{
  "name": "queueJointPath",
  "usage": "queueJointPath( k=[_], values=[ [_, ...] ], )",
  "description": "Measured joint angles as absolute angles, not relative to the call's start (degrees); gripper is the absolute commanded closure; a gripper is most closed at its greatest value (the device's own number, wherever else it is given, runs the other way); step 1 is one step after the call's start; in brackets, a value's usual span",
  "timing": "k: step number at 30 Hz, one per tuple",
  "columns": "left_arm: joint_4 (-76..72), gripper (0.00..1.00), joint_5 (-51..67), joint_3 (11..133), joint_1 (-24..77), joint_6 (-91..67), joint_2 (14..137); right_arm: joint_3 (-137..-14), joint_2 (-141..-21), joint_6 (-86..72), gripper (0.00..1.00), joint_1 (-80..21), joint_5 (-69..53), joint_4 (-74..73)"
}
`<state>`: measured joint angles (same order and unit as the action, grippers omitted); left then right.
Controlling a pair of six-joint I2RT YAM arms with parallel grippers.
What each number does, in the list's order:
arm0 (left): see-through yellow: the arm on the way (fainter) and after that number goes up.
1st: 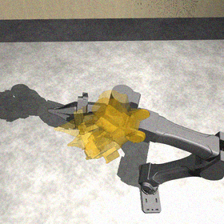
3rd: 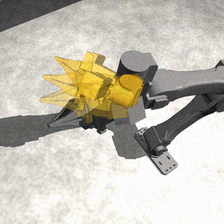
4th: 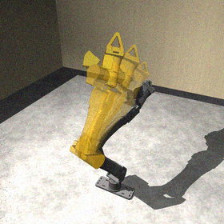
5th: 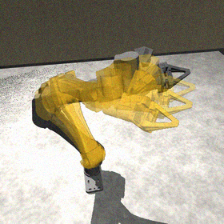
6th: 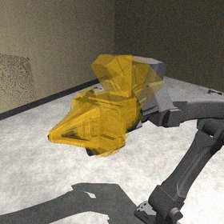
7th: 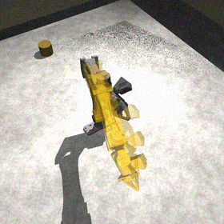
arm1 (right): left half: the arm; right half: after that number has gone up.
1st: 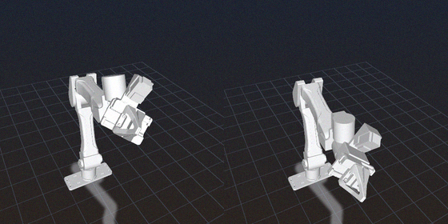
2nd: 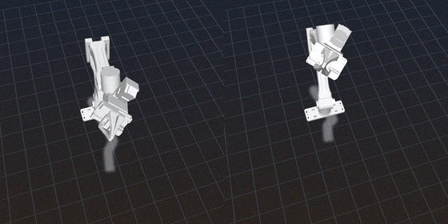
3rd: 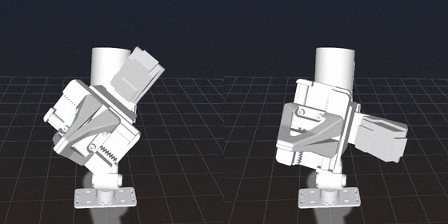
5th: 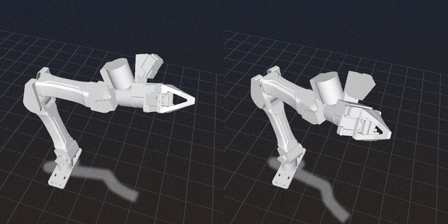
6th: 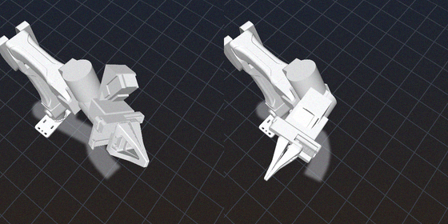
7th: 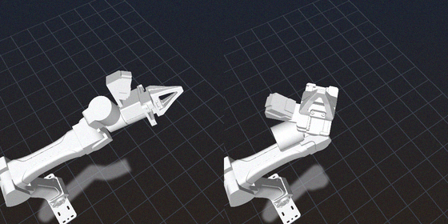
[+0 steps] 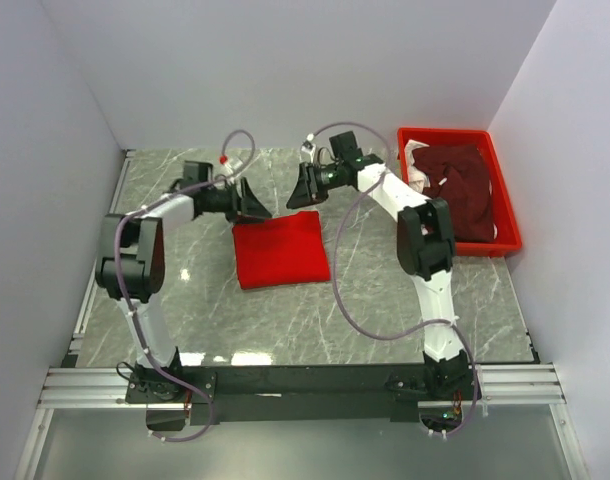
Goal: Fold and stack the t-shirts
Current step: Fold the tshirt
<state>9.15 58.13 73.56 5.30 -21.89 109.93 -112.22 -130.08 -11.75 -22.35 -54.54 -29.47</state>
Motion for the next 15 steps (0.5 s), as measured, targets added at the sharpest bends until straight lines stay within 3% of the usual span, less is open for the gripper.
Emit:
queueJointPath(
  k=[4,10,15],
  values=[
    [4.7,0.37,58.6,71.2,6.8,-29.4,114.8,-112.3,-137.5,-17.8,0.67,-22.1,-55.6,-25.8],
    [3.9,0.35,60.6,76.2,1.4,-34.7,126.0,-112.6,-144.3,-22.8,0.68,-19.9,-55.6,-24.2],
    [4.8,0.28,62.3,80.0,-1.8,-35.2,126.5,-113.8,-143.5,-22.7,0.56,-18.0,-54.4,-24.0]
  ],
)
